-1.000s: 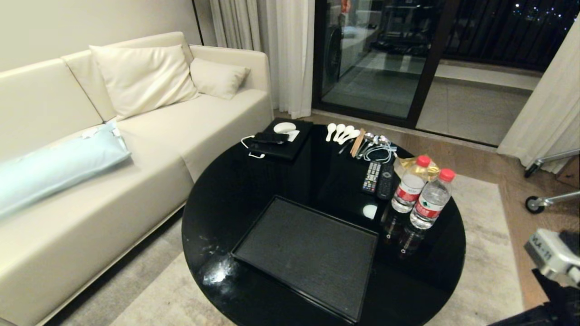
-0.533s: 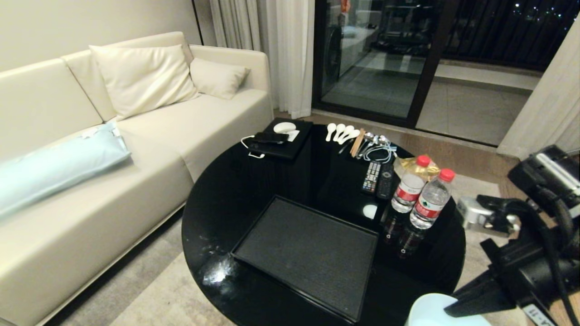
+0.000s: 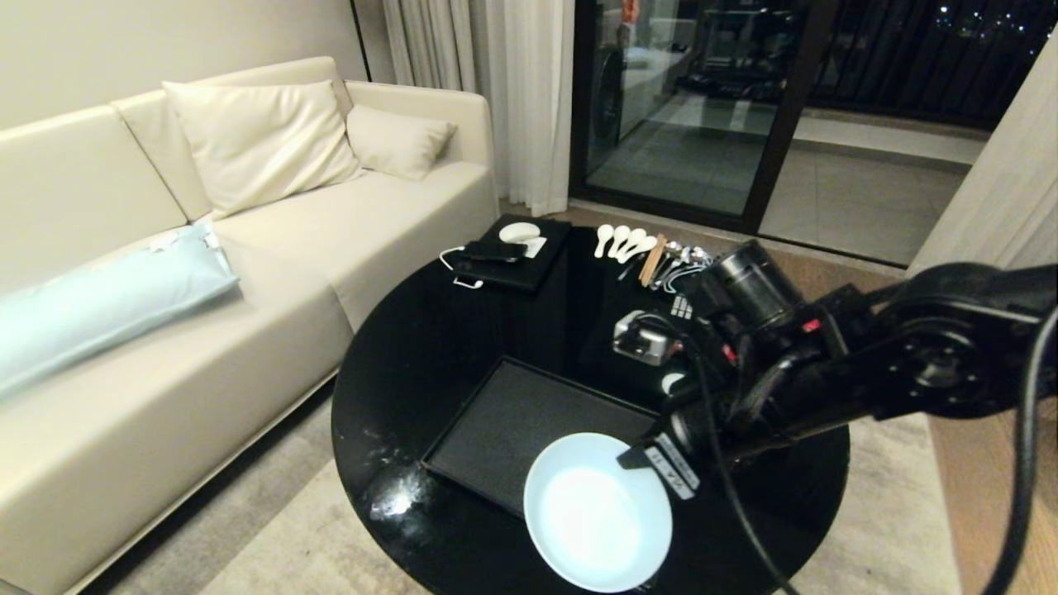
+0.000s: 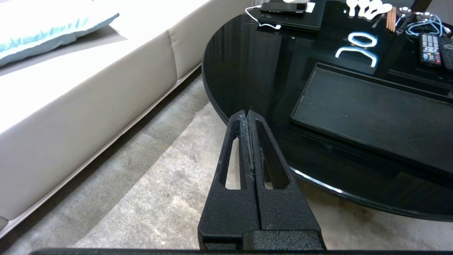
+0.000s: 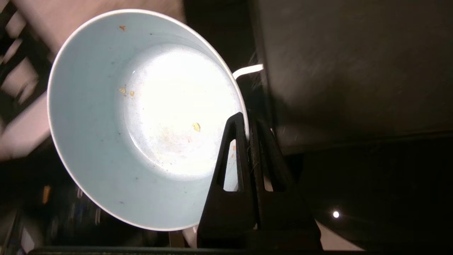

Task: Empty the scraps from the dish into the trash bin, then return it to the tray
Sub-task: Put the bowl back to the table

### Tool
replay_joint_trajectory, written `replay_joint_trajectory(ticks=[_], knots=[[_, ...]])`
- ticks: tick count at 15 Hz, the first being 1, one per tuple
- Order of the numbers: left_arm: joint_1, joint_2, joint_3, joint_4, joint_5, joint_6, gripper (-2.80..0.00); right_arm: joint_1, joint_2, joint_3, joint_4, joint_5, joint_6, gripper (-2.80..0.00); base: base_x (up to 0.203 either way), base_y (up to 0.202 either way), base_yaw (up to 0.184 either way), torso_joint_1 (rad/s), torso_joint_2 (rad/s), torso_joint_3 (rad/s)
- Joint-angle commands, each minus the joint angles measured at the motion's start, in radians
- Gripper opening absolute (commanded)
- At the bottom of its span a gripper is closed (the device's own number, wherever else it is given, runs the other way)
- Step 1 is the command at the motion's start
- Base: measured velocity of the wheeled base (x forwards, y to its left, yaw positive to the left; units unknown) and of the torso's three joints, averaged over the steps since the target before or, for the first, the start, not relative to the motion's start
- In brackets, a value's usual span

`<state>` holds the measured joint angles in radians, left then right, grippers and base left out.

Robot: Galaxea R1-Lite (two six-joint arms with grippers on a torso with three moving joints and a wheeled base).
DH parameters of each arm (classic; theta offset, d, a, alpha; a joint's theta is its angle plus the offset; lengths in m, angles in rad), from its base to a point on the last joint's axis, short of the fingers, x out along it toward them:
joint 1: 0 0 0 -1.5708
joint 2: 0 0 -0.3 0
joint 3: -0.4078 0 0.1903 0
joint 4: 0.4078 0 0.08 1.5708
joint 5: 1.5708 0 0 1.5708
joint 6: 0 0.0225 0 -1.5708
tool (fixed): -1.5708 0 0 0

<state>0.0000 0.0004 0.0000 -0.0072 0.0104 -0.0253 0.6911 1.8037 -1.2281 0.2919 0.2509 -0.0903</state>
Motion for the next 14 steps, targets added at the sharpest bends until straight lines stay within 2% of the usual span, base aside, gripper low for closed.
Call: replay_joint_trajectory(ticks=[1,3,6,9,14], knots=[[0.000,0.000,0.000,0.000,0.000,-0.001,-2.80,0.085,0.125,0.010,-0.133,-0.232,0.191,-2.80,0.000,0.000,0.000,0.000,0.00,0.000],[0.000,0.000,0.000,0.000,0.000,0.001,-2.80,0.108,0.194,0.014,-0.204,-0.365,0.272,-2.80,0.000,0.000,0.000,0.000,0.00,0.000],[0.000,0.000,0.000,0.000,0.000,-0.001,-2.80,0.108,0.285,0.023,-0.264,-0.491,0.313,-2.80,0.000,0.000,0.000,0.000,0.00,0.000],[0.000,0.000,0.000,0.000,0.000,-0.001,-2.80,0.094,0.375,0.009,-0.305,-0.541,0.390,-2.80,0.000,0.000,0.000,0.000,0.00,0.000],[0.000,0.000,0.000,0.000,0.000,0.001,-2.80,0.048,0.462,-0.090,-0.298,-0.546,0.456,-2.80,0.000,0.000,0.000,0.000,0.00,0.000]])
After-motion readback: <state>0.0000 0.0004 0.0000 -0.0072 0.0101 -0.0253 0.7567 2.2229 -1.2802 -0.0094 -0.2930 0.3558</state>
